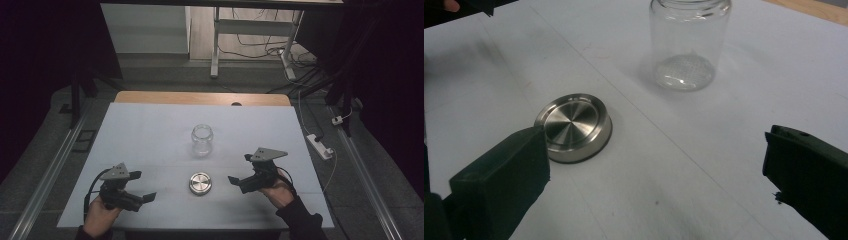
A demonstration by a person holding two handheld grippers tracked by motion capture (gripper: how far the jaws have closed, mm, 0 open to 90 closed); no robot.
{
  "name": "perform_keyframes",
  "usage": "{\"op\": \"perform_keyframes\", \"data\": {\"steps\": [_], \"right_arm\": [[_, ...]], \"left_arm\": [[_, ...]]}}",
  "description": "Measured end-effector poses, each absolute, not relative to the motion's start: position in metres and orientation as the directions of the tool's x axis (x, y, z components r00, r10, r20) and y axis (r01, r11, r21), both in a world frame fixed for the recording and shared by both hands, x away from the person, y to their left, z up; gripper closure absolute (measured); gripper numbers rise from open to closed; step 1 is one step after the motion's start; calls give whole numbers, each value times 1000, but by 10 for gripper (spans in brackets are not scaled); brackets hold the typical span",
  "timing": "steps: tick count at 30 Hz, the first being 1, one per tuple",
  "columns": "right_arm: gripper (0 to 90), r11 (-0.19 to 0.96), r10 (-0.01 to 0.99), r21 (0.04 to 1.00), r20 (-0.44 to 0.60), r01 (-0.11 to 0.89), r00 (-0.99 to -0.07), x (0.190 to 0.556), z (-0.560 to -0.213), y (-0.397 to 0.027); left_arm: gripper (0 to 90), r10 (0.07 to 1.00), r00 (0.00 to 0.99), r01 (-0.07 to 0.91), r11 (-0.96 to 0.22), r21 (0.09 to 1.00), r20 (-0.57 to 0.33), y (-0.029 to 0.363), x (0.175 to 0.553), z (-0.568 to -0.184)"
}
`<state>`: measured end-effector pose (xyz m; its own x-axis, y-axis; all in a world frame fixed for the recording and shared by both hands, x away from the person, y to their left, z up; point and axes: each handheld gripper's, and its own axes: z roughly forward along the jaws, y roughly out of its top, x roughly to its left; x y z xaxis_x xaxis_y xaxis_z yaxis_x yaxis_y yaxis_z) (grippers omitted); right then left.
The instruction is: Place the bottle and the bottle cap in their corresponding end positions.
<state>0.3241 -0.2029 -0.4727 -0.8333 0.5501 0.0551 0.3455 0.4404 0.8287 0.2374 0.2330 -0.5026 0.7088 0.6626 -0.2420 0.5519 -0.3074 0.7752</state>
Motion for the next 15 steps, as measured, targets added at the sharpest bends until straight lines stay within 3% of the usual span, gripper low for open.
{"op": "perform_keyframes", "data": {"steps": [15], "right_arm": [[0,397,647,828,54,396,-761,306,-478,-248]], "left_arm": [[0,717,648,575,-242,781,-255,259,219,-508]]}}
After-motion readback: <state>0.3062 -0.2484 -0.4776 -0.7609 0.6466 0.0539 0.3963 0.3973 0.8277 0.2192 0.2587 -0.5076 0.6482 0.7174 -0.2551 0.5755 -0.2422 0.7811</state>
